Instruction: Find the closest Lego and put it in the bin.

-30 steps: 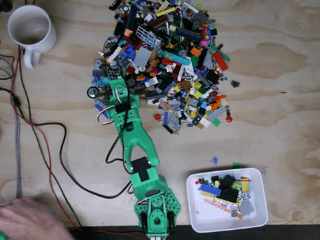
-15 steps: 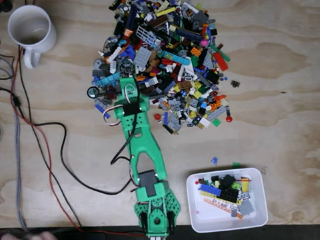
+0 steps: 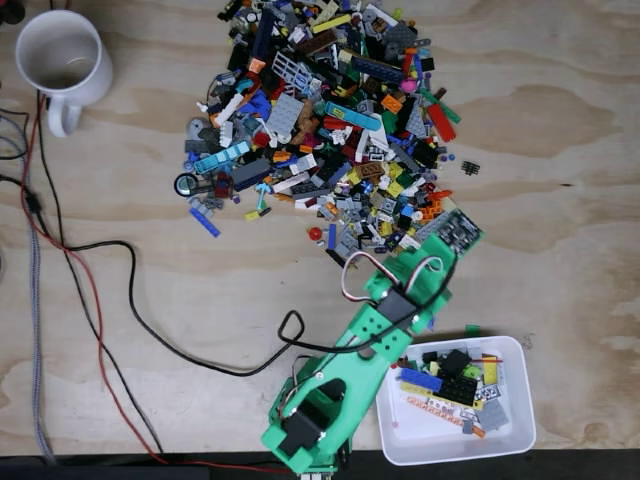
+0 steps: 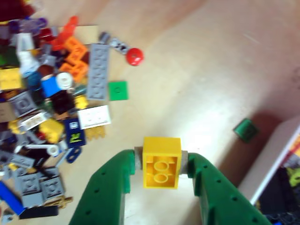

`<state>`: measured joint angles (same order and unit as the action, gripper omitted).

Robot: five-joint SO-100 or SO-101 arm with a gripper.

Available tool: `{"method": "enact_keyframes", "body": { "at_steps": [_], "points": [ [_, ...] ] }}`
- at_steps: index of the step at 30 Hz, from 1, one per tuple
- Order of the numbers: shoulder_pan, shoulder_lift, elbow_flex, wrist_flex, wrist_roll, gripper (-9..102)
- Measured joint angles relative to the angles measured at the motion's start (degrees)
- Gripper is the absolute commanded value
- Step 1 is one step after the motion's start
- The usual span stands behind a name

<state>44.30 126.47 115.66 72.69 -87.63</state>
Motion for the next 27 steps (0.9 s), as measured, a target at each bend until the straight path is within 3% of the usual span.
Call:
{"method": "enact_keyframes", "body": {
  "at_steps": [8, 14, 20, 24, 27],
  "points": [
    [26.02, 3.96, 9.14, -4.75, -8.96, 10],
    [39.20, 4.04, 15.82, -12.92, -13.18, 22],
    [38.94, 4.39, 16.52, -17.67, -10.02, 31],
    [33.66, 4.48, 13.89, -17.58, -5.01, 28],
    [23.29, 6.15, 10.37, -16.70, -1.14, 27]
  ]
}}
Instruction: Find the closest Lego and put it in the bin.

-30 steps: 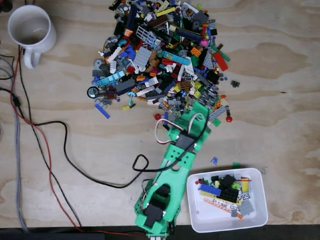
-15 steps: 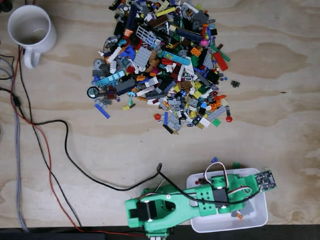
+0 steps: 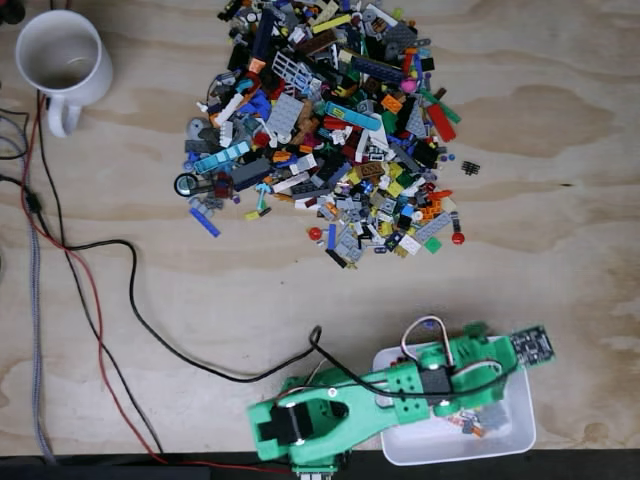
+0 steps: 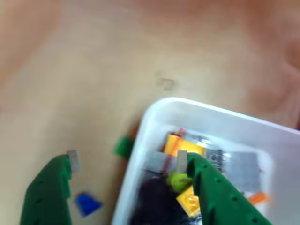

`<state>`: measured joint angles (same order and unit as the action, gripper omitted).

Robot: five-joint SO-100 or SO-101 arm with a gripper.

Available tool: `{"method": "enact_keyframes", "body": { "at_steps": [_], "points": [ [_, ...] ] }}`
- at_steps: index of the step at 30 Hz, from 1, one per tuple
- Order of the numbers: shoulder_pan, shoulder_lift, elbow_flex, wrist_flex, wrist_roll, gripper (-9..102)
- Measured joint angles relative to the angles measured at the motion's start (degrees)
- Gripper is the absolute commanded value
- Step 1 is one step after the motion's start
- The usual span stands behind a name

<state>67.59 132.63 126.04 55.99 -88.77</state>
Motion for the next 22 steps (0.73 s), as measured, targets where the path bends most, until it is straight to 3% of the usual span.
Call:
{"method": "enact_keyframes", "body": {
  "at_steps": [6, 10, 15, 22],
  "points": [
    [-19.07, 4.13, -2.55, 3.08, 5.63, 27],
    [-38.94, 4.39, -2.72, 6.42, 7.12, 27],
    [-56.16, 4.57, -1.67, 7.03, 9.40, 26],
    [-65.48, 4.57, 0.44, 7.03, 11.69, 26]
  ]
}}
